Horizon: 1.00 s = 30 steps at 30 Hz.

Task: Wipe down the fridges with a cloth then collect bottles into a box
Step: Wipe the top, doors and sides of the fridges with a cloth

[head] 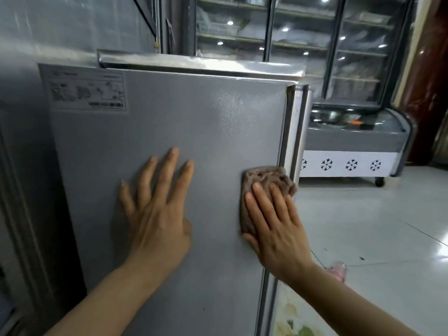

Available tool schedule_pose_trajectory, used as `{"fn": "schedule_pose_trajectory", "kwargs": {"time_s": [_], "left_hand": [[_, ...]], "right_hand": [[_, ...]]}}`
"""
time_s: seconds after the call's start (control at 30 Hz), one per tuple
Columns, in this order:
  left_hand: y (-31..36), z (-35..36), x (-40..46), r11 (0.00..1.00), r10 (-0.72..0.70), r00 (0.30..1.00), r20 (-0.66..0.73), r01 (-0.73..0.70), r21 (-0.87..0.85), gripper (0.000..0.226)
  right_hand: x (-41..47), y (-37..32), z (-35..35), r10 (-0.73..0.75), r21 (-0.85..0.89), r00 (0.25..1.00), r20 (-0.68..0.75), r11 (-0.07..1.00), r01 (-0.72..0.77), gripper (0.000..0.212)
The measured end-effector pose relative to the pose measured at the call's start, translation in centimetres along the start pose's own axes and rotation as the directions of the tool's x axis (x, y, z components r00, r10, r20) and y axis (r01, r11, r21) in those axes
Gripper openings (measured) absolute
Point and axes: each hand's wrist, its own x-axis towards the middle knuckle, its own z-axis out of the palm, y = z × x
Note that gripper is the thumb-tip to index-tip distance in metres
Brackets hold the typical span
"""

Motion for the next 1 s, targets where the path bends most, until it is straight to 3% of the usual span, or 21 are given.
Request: {"fn": "schedule_pose_trajectory", "kwargs": {"time_s": [0.1, 0.23, 0.33, 0.47, 0.63, 0.8, 0.9, 1.0], "left_hand": [[1.1, -0.2, 0.0, 1.000, -0.013, 0.999, -0.031, 0.013, 0.000, 0.097], [3.0, 0.4, 0.5, 0.991, 0.133, 0.991, -0.033, -0.133, 0.022, 0.099], [3.3, 1.5, 0.4, 0.992, 0.125, 0.992, -0.023, -0.124, 0.026, 0.100], [1.7, 3.4, -0.6, 0.982, 0.177, 0.984, -0.020, -0.175, 0.072, 0.105], [-0.7, 5.2, -3.4, 0.968, 0.209, 0.978, 0.016, -0.209, 0.137, 0.100], [-2.2, 6.5, -8.1, 0.939, 0.274, 0.951, 0.142, -0.296, 0.172, 0.103], [-3.4, 6.2, -9.4, 0.936, 0.254, 0.953, 0.163, -0.284, 0.207, 0.105], [-4.7, 5.6, -9.3, 0.964, 0.119, 0.984, 0.134, -0.147, 0.223, 0.105]], "right_hand": [[2.6, 2.5, -1.7, 0.024, -0.040, 0.999, -0.024, 0.999, -0.025, 0.067], [9.7, 5.6, -4.7, 0.183, -0.051, 0.974, -0.135, 0.980, -0.192, 0.067], [12.0, 6.0, -4.9, 0.224, -0.048, 0.954, -0.201, 0.970, -0.238, 0.070], [7.5, 4.2, -2.1, 0.166, 0.015, 0.966, -0.201, 0.986, -0.166, 0.073], [-3.1, 0.1, 2.0, 0.048, 0.017, 0.999, 0.012, 0.999, -0.049, 0.071], [-10.0, -2.2, 3.3, -0.101, 0.008, 0.977, 0.189, 0.995, 0.102, 0.070], [-9.2, -0.9, 2.6, -0.195, 0.010, 0.971, 0.138, 0.981, 0.195, 0.083], [-3.6, 0.2, 1.7, -0.105, 0.114, 0.993, -0.058, 0.987, 0.111, 0.080]]}}
